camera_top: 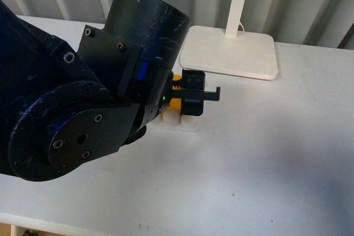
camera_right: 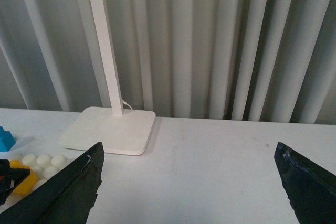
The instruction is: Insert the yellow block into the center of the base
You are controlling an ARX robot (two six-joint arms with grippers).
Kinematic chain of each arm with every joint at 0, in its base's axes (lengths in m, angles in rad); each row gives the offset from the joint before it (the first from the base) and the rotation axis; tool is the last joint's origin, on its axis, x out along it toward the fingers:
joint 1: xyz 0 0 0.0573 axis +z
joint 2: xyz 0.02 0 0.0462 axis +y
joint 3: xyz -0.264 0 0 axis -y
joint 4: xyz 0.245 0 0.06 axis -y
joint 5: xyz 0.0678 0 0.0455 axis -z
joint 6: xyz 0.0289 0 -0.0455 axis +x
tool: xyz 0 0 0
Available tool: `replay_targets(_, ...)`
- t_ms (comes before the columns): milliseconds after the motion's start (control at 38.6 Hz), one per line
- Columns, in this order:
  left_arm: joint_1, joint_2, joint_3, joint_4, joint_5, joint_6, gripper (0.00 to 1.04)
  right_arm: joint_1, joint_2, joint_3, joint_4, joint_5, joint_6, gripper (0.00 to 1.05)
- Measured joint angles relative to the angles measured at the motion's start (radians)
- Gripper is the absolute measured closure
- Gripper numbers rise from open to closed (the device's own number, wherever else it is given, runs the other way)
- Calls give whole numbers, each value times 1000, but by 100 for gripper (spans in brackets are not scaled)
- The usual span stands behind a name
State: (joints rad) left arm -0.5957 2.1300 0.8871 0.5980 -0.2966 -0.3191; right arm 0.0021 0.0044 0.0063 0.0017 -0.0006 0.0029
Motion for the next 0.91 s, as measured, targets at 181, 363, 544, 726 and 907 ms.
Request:
replay_targets(181, 4, -2, -8, 7, 0, 3, 39, 0, 0, 0, 0, 0, 0, 9)
replay_targets(363, 8, -2, -13, 12, 0, 8, 39, 0, 0, 0, 0, 0, 0, 9)
replay_targets(544, 12, -2, -13, 14, 3, 11, 39, 0, 0, 0, 0, 0, 0, 9)
replay_targets(726, 13, 1, -13, 19, 10, 11, 39, 0, 0, 0, 0, 0, 0, 9)
replay_targets(907, 14, 14, -11, 35, 11, 10, 39, 0, 0, 0, 0, 0, 0, 9)
